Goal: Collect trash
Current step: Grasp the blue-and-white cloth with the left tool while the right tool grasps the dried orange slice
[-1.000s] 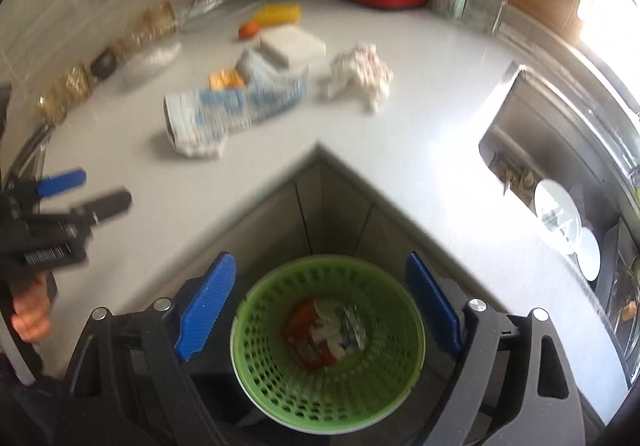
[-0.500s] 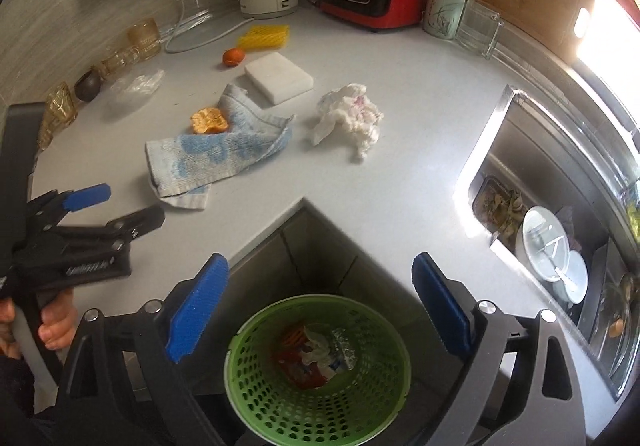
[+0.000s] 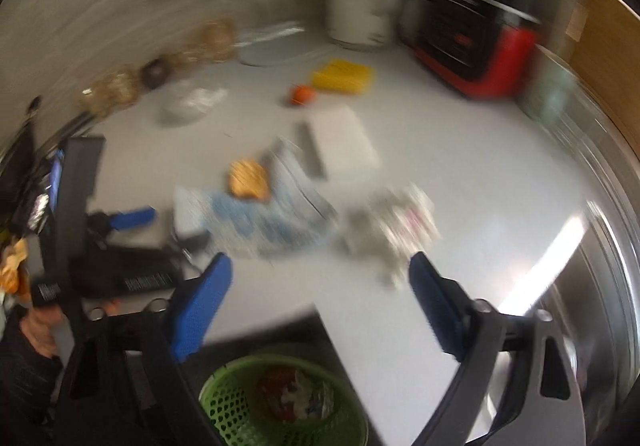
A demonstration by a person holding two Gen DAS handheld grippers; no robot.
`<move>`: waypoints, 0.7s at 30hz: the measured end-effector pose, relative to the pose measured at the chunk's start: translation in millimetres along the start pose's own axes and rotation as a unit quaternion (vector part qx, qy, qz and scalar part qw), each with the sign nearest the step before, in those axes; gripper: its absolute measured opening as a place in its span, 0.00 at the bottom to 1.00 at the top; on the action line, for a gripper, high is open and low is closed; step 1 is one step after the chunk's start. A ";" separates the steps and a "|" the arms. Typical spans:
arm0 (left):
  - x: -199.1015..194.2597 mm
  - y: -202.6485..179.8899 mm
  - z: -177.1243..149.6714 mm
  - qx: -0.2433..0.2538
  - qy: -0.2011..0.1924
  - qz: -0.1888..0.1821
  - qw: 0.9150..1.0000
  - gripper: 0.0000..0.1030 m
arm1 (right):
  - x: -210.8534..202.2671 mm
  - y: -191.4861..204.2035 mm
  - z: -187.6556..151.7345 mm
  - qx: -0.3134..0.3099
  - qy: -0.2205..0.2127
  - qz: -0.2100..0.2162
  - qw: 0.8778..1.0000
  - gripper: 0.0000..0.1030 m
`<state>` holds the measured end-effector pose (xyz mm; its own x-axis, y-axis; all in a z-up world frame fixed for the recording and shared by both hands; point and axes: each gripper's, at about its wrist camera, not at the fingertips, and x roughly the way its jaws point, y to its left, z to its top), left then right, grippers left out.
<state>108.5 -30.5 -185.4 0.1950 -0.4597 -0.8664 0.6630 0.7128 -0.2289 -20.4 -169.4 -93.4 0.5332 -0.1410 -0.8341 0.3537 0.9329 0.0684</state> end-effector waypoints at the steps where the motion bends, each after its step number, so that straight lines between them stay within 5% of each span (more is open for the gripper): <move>1: 1.8 1.8 1.1 -0.013 -0.004 -0.007 1.000 0.91 | 9.7 2.8 9.8 -0.011 0.003 0.014 1.000 0.77; 10: 14.3 0.3 6.9 -0.049 -0.025 -0.059 0.997 0.74 | 108.4 29.2 60.5 -0.109 0.055 0.126 0.985 0.50; 16: 18.2 -2.8 5.8 -0.043 -0.042 -0.065 0.996 0.64 | 135.2 37.6 67.1 -0.165 0.065 0.148 0.973 0.49; 21: 19.2 -0.6 8.3 -0.046 -0.050 -0.065 0.996 0.50 | 145.1 43.9 68.6 -0.198 0.078 0.145 0.966 0.37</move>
<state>117.9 -44.2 -198.2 0.1862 -0.5984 -0.7793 0.6199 0.6869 -0.3793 125.2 -171.6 -173.8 0.4331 0.1691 -0.8853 -0.1314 0.9836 0.1236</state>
